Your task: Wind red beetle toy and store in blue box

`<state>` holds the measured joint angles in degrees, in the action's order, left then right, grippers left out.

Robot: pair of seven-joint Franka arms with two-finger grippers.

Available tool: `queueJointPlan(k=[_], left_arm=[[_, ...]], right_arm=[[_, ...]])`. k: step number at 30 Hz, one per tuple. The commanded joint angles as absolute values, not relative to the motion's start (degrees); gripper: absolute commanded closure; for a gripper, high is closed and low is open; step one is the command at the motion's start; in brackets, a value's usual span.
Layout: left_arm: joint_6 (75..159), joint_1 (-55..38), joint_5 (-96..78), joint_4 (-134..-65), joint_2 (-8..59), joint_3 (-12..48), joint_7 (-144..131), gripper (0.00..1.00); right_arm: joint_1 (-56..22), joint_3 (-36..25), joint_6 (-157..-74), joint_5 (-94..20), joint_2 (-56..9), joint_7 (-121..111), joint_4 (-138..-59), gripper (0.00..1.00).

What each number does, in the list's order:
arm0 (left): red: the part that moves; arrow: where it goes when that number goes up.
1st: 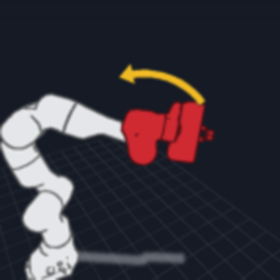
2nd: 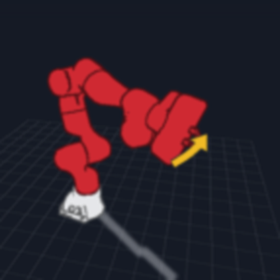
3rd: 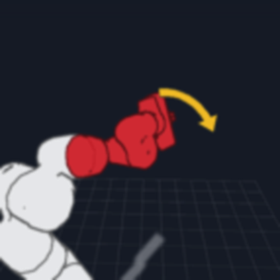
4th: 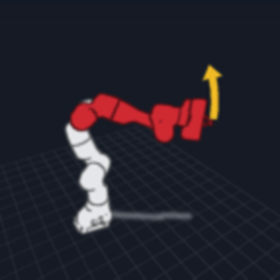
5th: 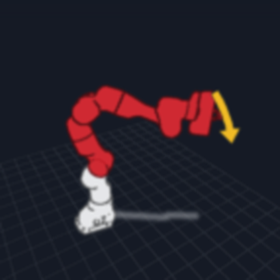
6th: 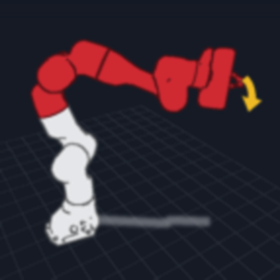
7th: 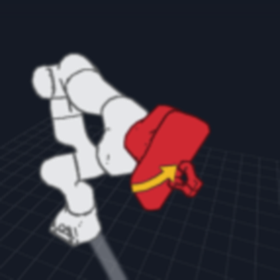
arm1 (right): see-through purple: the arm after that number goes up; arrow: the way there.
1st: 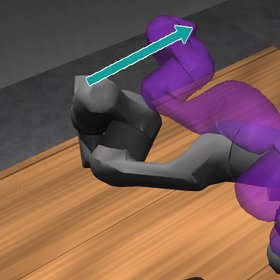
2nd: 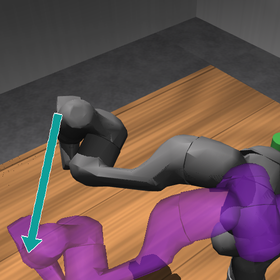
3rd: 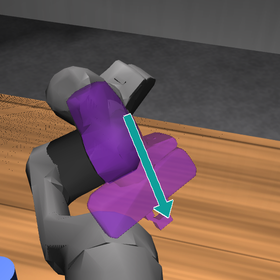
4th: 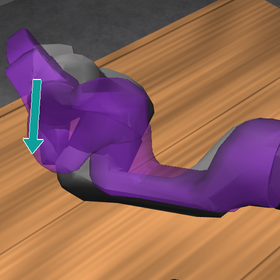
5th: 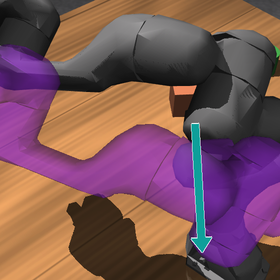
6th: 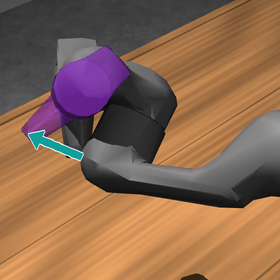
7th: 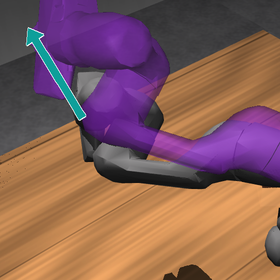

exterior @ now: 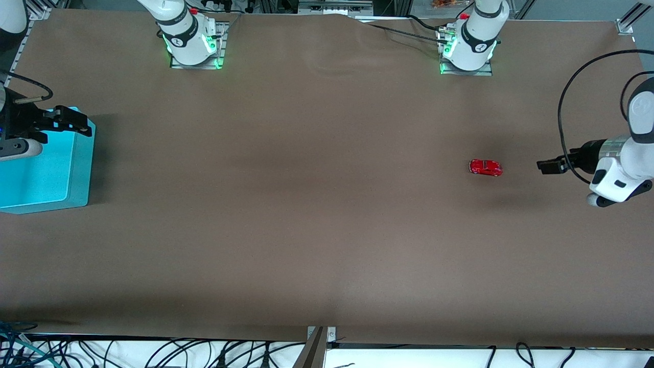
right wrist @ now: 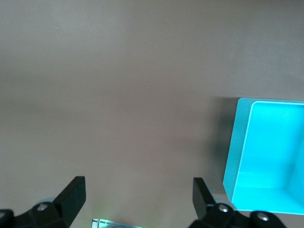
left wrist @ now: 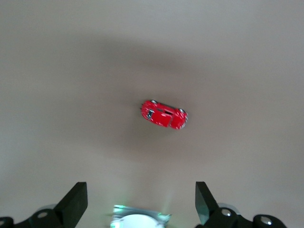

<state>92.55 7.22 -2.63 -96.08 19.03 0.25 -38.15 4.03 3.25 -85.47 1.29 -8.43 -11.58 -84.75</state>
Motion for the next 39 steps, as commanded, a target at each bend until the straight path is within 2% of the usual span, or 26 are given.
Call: queueJointPlan(k=[1,20,26,39], left_arm=[[95.1,7.4,-4.7,-98.7,19.6,0.4,-47.6,0.00],[115.0,7.4,-5.5,-112.1,20.5,1.0,-72.2,0.00],[121.5,8.0,-5.5,-117.1,20.6,2.9,-75.5,0.00],[128.9,8.4,-5.4,-123.6,20.8,3.9,-79.4,0.00]], right_arm=[[3.5,3.3,-85.7,2.0,-8.7,-11.0,-84.0,0.00],[3.5,3.3,-85.6,2.0,-8.7,-11.0,-84.0,0.00],[3.6,3.2,-85.5,2.1,-8.7,-11.0,-83.9,0.00],[3.6,3.2,-85.3,2.0,-8.3,-11.0,-83.8,0.00]])
